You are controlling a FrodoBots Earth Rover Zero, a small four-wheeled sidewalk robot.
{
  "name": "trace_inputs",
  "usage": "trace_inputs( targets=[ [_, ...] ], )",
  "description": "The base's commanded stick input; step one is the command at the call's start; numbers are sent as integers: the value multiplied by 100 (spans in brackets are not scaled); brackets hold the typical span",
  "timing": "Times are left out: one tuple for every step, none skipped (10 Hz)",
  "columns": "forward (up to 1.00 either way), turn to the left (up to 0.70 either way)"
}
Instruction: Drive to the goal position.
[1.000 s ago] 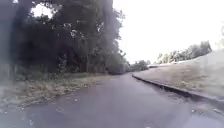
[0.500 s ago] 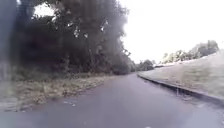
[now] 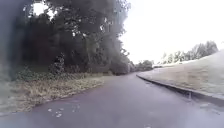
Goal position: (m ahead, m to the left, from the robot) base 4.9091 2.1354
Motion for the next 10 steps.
trace_inputs(
  targets=[
    [100, 0],
    [100, 0],
    [100, 0],
    [100, 0],
    [100, 0],
    [100, 0],
    [100, 0],
    [100, 0],
    [100, 0],
    [100, -14]
  ],
)
